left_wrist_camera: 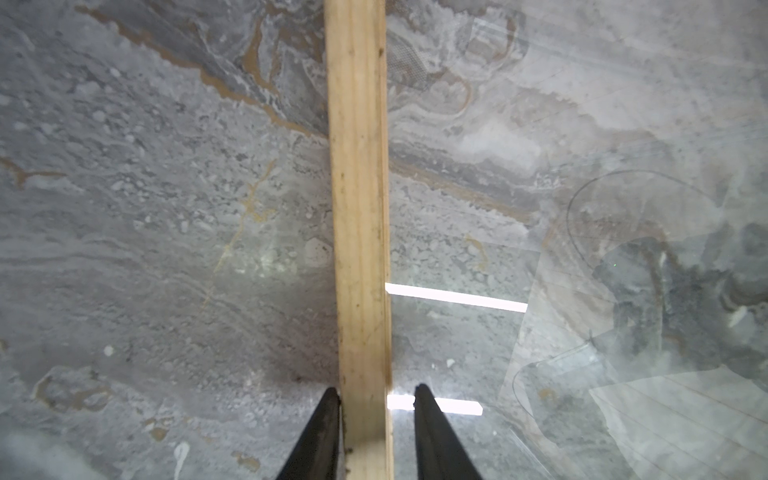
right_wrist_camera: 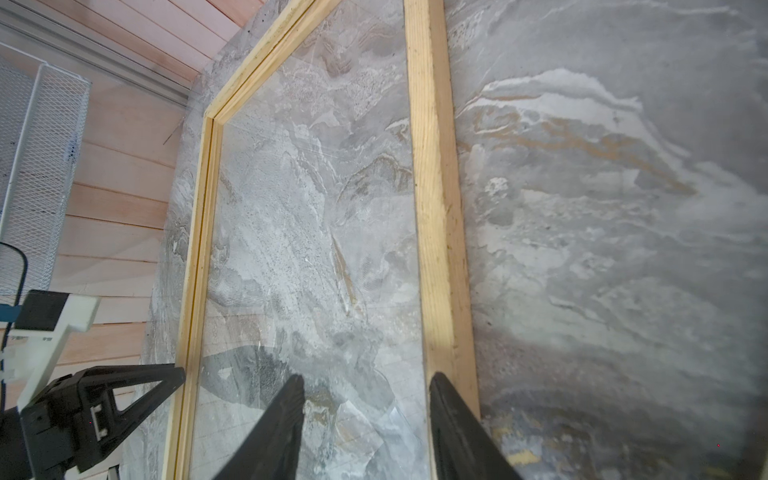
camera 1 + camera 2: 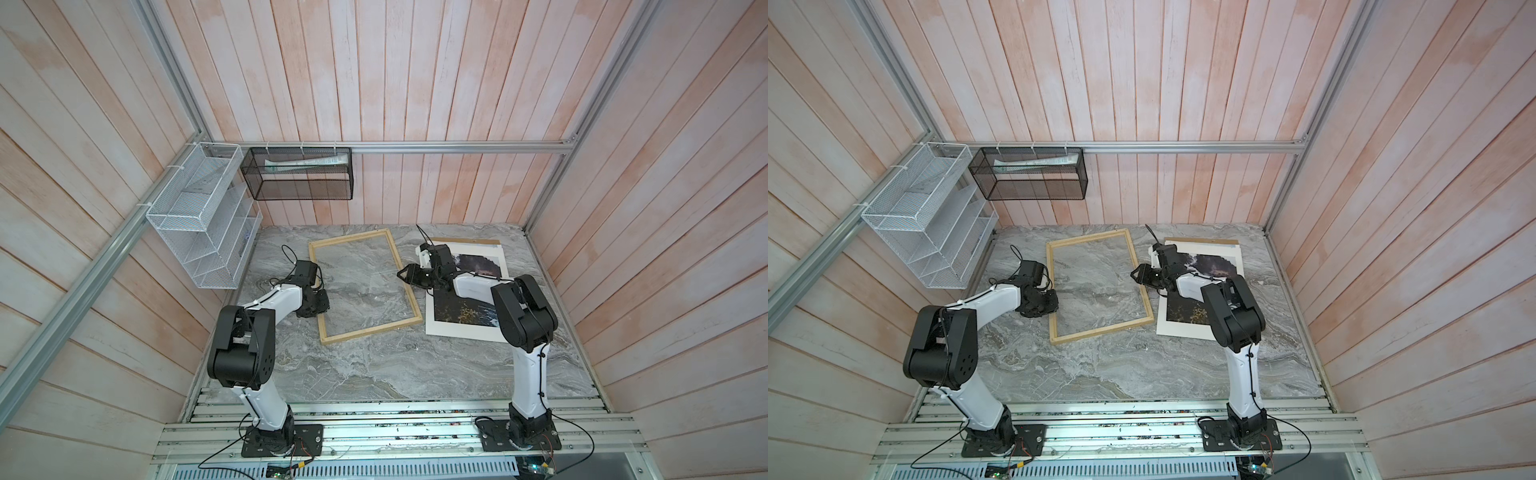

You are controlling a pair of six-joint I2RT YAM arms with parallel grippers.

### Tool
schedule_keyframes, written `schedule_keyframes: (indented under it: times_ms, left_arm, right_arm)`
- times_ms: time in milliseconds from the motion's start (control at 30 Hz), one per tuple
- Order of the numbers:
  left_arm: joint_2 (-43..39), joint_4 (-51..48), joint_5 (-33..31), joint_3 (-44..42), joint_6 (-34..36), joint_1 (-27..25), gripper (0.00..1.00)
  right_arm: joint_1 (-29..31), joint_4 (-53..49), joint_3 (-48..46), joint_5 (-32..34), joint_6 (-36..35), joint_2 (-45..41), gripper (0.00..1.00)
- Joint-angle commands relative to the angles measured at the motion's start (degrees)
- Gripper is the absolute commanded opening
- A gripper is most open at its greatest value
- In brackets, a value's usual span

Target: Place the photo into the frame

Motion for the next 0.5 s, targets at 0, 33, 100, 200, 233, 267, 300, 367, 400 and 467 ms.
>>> schedule_keyframes:
  times_ms: [0,33,100,200,233,267,300,367,400,467]
  left_arm:
    - [-1.4,1.0,-0.4,-0.4,0.1,-0.3,0.40]
    - [-1.7,1.0,-0.5,-0.3,0.1,-0.2,0.42]
    - [-2.1,1.0,-0.5,-0.1,0.1,-0.2,0.42]
    - [-1.9,1.0,-0.5,0.3,0.1,-0.2,0.42]
    - [-1.7,1.0,-0.3,0.5,0.1,-0.2,0.42]
    - [-1.5,1.0,-0.2,0.6,0.1,-0.2,0.42]
    - [-1.4,1.1,-0.1,0.6,0.1,-0.2,0.42]
    - [-1.2,1.4,0.2,0.4,0.2,-0.2,0.42]
    - [-1.0,1.5,0.5,0.3,0.1,-0.2,0.42]
    - [-0.8,1.6,0.8,0.3,0.0,-0.2,0.41]
  right_arm:
    - [0.6,-1.9,1.9,-1.1,-1.2,1.6,0.50]
    - [0.6,-2.0,2.0,-1.3,-1.2,1.8,0.50]
    - [0.7,-2.0,2.1,-1.3,-1.3,1.9,0.50]
    - [0.7,-2.4,2.3,-1.5,-1.4,2.2,0.50]
    - [0.7,-2.5,2.3,-1.7,-1.4,2.3,0.50]
    - [0.7,-2.6,2.3,-1.8,-1.4,2.3,0.50]
    - [0.7,-2.7,2.3,-1.9,-1.4,2.4,0.50]
    - [0.8,-2.7,2.2,-2.4,-1.3,2.6,0.50]
    - [0.8,-2.8,2.2,-2.6,-1.2,2.7,0.49]
    - [1.0,-2.6,1.9,-3.2,-1.0,2.8,0.49]
